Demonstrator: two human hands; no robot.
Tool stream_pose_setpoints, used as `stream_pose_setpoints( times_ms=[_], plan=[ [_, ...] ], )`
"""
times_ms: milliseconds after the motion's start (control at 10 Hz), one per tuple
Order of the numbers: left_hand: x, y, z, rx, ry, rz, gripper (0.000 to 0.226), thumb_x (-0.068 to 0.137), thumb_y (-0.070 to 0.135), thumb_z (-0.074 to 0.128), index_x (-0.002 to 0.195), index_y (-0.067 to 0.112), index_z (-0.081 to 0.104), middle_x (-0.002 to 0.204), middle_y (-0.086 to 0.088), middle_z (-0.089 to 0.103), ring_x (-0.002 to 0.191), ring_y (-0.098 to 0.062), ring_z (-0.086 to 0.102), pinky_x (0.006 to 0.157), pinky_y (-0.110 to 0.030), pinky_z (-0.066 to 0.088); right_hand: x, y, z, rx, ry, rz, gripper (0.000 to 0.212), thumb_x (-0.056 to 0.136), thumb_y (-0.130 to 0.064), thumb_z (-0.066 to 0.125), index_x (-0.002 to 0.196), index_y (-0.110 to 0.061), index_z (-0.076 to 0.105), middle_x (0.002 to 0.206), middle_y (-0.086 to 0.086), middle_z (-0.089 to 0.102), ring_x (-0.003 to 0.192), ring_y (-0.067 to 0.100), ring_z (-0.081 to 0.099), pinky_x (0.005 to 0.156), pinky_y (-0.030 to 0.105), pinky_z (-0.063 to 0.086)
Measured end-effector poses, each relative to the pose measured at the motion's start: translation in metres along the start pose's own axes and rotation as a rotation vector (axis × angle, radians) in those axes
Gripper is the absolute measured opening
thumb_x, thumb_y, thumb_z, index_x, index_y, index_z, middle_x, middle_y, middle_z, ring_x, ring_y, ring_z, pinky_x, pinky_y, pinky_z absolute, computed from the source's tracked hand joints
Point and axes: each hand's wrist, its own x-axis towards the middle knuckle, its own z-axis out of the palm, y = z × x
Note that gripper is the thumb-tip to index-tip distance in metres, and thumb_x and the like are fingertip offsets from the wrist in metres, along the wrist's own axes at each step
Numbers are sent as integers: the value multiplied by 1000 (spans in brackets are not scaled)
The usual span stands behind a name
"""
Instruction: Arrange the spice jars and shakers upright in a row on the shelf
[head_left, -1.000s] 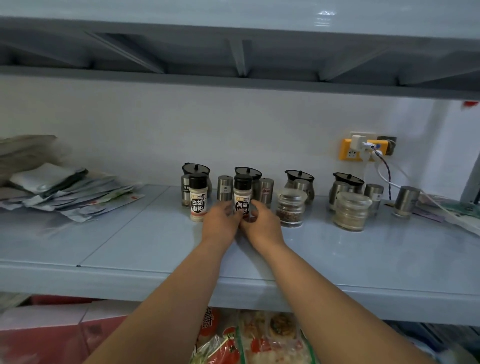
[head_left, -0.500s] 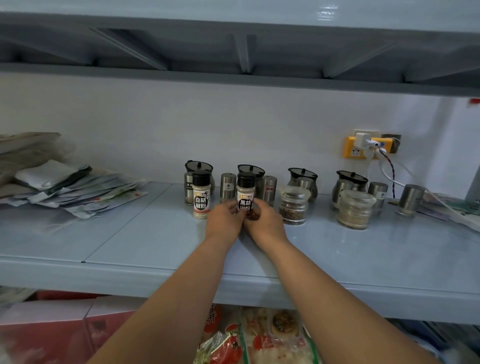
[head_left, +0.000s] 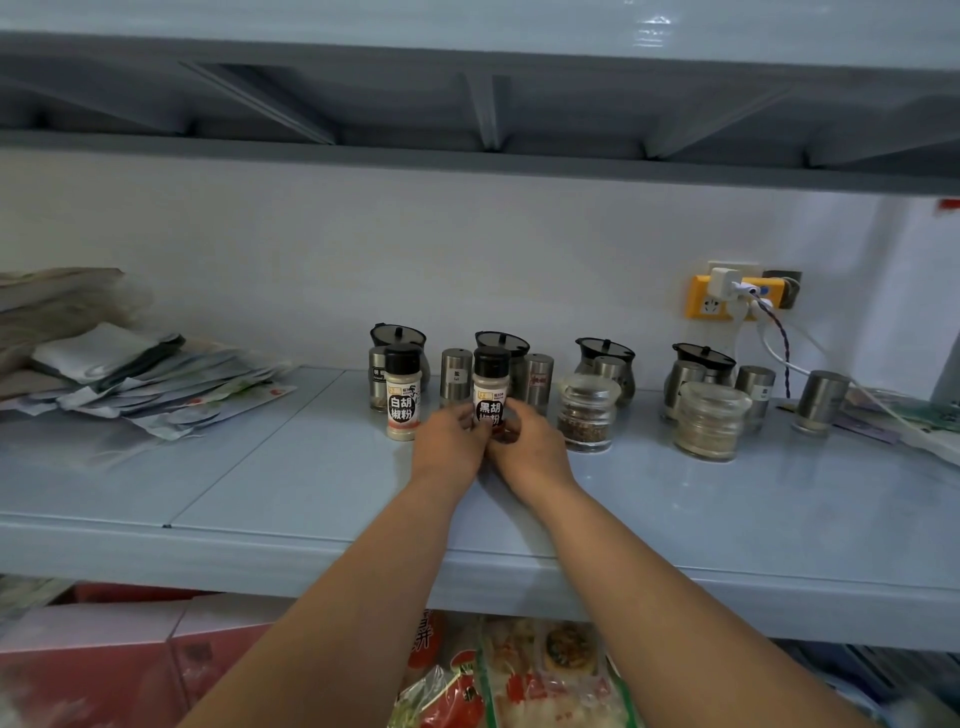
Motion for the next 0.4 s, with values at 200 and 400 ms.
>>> stream_pose_setpoints(
  times_ms=[200,400],
  plan=[
    [1,0,0,34,41,1,35,88,12,59,123,4,59,124,-15,63,117,-25,57,97,-30,44,2,2,2,-18,25,-30,36,80,-8,62,115,-15,62,106,7,69,96,22,64,70,21,40],
    [-1,2,0,32,26,-6,31,89,11,59,119,4,62,121,-15,64,115,-25,58,96,-29,44,3,3,3,-17,43,-39,33,80,-9,63,113,-12,62,106,7,70,94,21,64,67,19,37]
  ],
)
